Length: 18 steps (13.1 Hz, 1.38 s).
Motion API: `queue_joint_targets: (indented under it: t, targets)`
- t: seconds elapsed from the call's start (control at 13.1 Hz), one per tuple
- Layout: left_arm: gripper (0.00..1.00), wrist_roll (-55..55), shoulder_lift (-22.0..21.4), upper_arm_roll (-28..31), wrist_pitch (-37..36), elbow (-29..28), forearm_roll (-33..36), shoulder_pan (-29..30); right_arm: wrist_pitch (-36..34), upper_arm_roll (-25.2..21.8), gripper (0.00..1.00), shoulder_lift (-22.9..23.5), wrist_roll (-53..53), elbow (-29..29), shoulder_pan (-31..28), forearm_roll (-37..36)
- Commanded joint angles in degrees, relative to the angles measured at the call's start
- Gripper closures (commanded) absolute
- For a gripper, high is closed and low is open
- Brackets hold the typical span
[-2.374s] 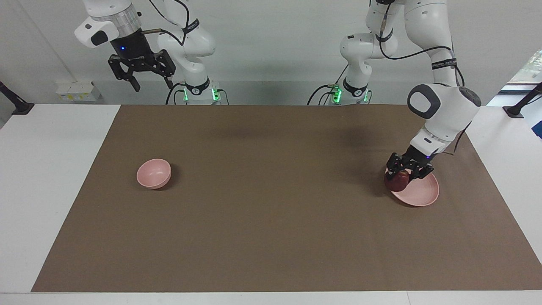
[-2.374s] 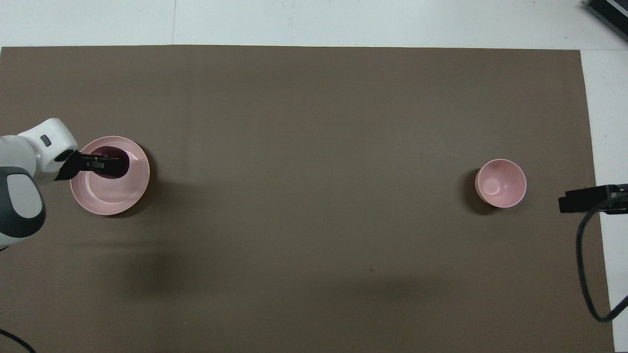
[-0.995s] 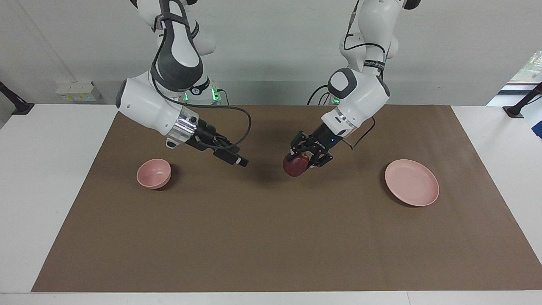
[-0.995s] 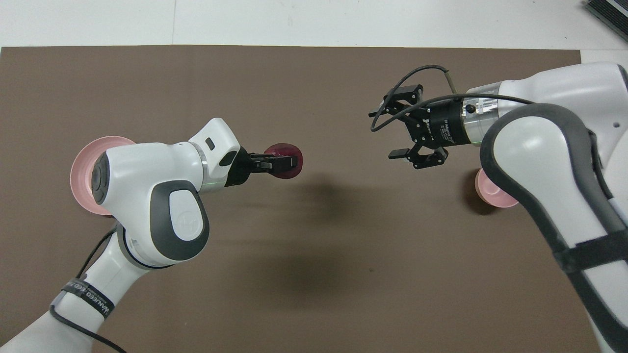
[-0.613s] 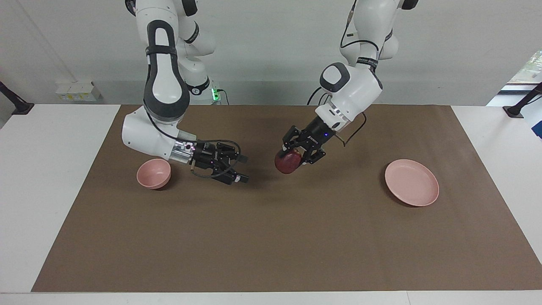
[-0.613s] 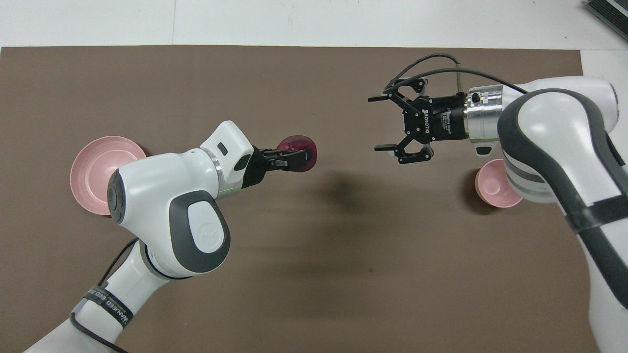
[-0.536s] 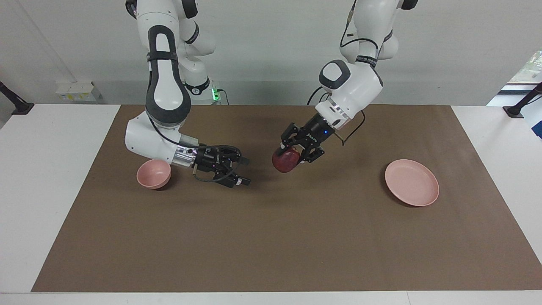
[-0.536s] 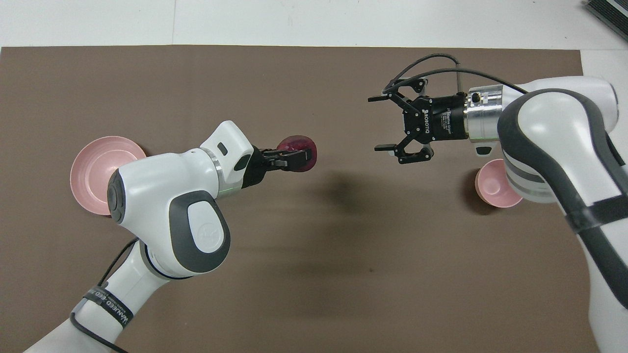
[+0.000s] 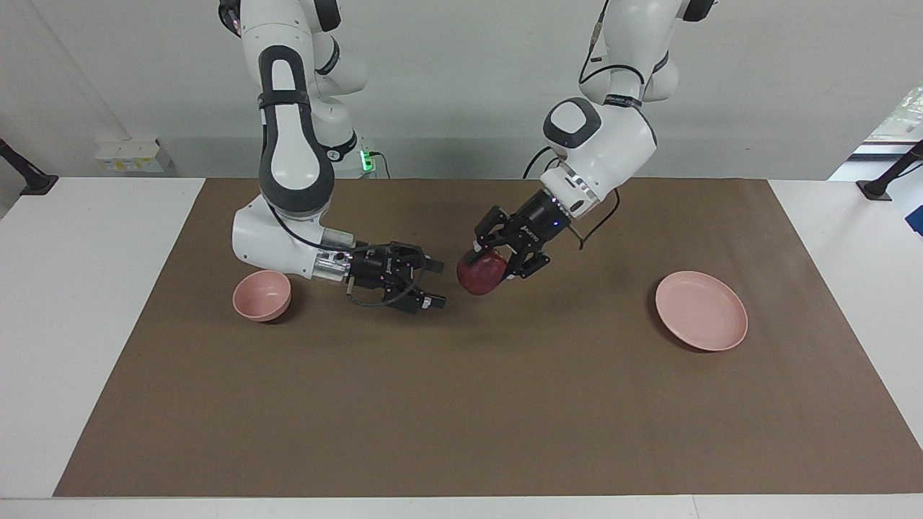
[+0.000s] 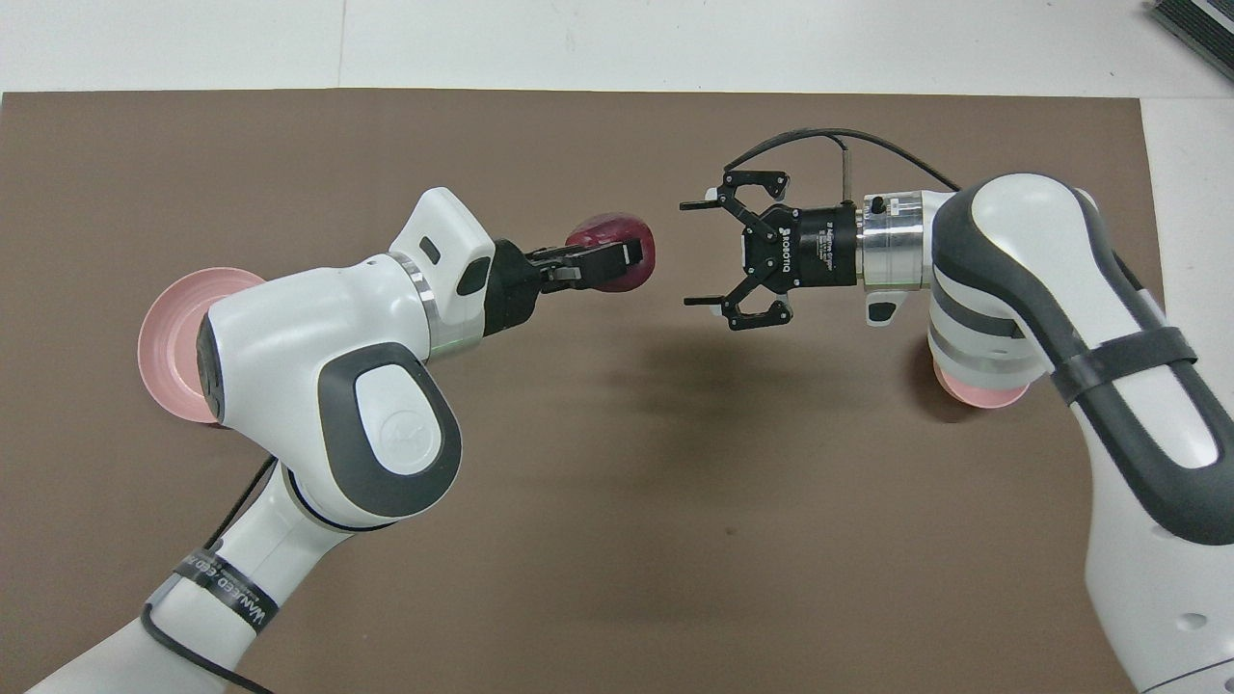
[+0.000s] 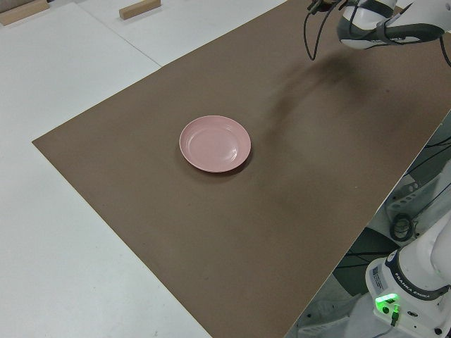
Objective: Move apple from plate to bowl
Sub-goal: 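Carry the apple with the left gripper while the right gripper approaches it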
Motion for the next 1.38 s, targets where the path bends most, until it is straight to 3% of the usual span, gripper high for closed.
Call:
queue_joint_targets:
  t: [0.0,0.69,0.92,1.15,1.23,1.3]
  targets:
    - [1.00,-0.23,0.51,0.18,0.53,1.24,0.92,-0.88,0.65,0.05,0.00,-1.61,-2.14,-1.75,1.63,3.11]
    - [1.00,-0.05,0.25,0.18,0.00,0.54,0.84,-1.58,1.09,0.14,0.00,-1.61,-2.94,-0.35,2.43,3.37]
    - [1.00,-1.45,0.16,0.18,-0.35,0.45,0.92,-1.67,6.88,0.14,0.00,-1.17,-2.59,0.71,5.15,3.46]
    - [0.98,-1.46,0.07,0.18,-0.97,0.36,0.92,-1.76,7.60,0.14,0.00,-1.34,-3.11,0.44,5.77,3.28]
    - [0.98,-1.46,0.07,0.18,-0.97,0.36,0.92,-1.76,7.60,0.14,0.12,-1.34,-3.37,0.44,5.78,3.28]
    - [0.96,-1.46,-0.01,0.09,-1.05,0.28,0.92,-1.76,7.25,0.14,0.48,-1.34,-3.81,0.36,5.78,3.28]
